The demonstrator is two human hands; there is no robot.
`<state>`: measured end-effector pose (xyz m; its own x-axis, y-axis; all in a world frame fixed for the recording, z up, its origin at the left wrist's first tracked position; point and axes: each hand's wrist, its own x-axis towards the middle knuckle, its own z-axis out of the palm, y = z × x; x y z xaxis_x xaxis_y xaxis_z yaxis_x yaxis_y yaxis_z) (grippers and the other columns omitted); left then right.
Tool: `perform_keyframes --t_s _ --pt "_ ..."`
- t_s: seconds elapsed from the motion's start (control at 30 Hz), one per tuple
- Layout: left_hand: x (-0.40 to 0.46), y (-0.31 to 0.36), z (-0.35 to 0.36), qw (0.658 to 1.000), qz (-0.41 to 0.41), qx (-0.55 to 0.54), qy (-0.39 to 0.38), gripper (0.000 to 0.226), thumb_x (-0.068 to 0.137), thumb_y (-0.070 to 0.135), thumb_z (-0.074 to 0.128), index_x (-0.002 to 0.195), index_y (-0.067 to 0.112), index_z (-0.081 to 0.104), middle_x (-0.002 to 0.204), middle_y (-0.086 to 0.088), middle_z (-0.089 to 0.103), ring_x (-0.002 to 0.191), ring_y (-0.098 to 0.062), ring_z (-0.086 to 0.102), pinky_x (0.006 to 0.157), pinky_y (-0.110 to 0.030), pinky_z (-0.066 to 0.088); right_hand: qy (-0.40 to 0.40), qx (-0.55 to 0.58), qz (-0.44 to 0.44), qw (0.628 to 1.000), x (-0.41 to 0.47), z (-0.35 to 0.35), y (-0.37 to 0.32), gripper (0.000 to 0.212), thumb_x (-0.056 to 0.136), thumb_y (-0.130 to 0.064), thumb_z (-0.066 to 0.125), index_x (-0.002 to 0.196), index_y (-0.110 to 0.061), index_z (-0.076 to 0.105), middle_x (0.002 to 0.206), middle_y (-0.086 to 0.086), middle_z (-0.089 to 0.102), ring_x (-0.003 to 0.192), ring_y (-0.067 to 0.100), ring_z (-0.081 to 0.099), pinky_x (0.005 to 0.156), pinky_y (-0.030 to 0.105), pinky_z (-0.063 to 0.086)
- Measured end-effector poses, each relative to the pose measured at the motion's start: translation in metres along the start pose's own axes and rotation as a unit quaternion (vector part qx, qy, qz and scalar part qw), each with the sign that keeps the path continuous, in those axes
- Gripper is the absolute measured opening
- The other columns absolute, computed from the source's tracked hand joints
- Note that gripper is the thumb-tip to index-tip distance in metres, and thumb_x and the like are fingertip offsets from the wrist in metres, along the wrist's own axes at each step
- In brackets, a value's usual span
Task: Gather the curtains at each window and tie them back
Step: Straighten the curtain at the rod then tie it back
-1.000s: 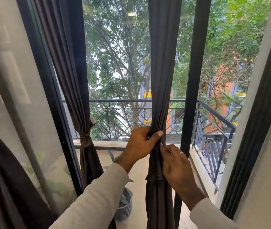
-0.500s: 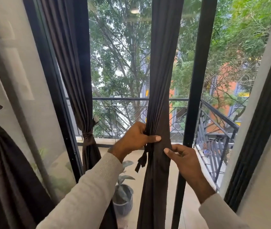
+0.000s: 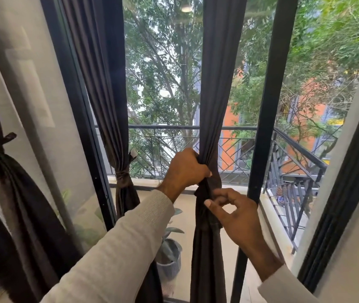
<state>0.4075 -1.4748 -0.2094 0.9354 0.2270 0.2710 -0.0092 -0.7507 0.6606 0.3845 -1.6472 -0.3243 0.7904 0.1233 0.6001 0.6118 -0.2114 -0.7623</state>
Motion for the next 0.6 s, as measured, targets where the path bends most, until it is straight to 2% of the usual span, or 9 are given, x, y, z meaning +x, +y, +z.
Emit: perform_keyframes --t_s 0.07,0.13,0.2,0.33,0.47,0.6 --pt "0.001 -0.002 0.0 1.0 -0.002 -0.009 0.001 0.032 0.075 0.027 0.094 0.09 0.015 0.068 0.087 -0.003 0.074 0.074 -0.018 0.074 0.064 -0.031 0.06 -0.005 -0.002 0.013 1.0 0.005 -0.006 0.007 0.014 0.087 -0.02 0.086 0.099 -0.027 0.082 0.083 -0.015 0.077 0.081 0.009 0.073 0.081 0.025 0.058" --pt "0.001 -0.004 0.0 1.0 -0.007 -0.023 -0.002 0.035 0.074 0.026 0.095 0.093 0.014 0.068 0.094 -0.006 0.077 0.079 -0.022 0.076 0.073 -0.039 0.066 -0.014 -0.014 0.004 1.0 0.012 -0.016 0.013 0.015 0.089 -0.013 0.084 0.098 -0.025 0.083 0.087 -0.012 0.078 0.084 0.009 0.073 0.081 0.022 0.056" --pt "0.001 -0.006 -0.001 0.999 -0.005 -0.049 -0.023 0.031 0.073 0.021 0.095 0.092 0.012 0.071 0.093 -0.006 0.079 0.079 -0.023 0.078 0.077 -0.045 0.067 -0.004 -0.064 -0.03 0.998 0.022 -0.028 0.016 0.019 0.09 -0.004 0.08 0.098 -0.022 0.082 0.089 -0.012 0.074 0.089 0.008 0.07 0.081 0.018 0.053" --pt "-0.006 -0.004 0.0 0.988 0.004 -0.126 -0.088 0.028 0.077 0.011 0.093 0.102 0.012 0.081 0.097 -0.002 0.082 0.089 -0.019 0.079 0.088 -0.045 0.066 0.028 -0.173 -0.079 0.981 0.049 -0.05 0.01 0.021 0.088 -0.002 0.078 0.094 -0.021 0.081 0.087 -0.019 0.067 0.087 0.007 0.065 0.081 0.026 0.051" --pt "-0.011 -0.007 0.006 0.97 0.037 -0.19 -0.146 0.025 0.084 0.008 0.089 0.107 0.014 0.083 0.105 -0.001 0.084 0.102 -0.02 0.08 0.101 -0.047 0.062 0.035 -0.106 -0.007 0.994 0.066 -0.054 0.008 0.02 0.089 -0.002 0.079 0.093 -0.022 0.082 0.089 -0.009 0.076 0.086 0.004 0.071 0.082 0.02 0.055" --pt "-0.009 -0.015 0.002 0.956 0.061 -0.228 -0.174 0.021 0.086 0.003 0.087 0.105 0.012 0.083 0.104 -0.005 0.084 0.103 -0.022 0.08 0.103 -0.047 0.061 0.042 -0.064 0.037 0.996 0.063 -0.045 0.01 0.016 0.088 -0.004 0.082 0.089 -0.019 0.079 0.085 -0.008 0.076 0.082 0.002 0.069 0.074 0.015 0.05"
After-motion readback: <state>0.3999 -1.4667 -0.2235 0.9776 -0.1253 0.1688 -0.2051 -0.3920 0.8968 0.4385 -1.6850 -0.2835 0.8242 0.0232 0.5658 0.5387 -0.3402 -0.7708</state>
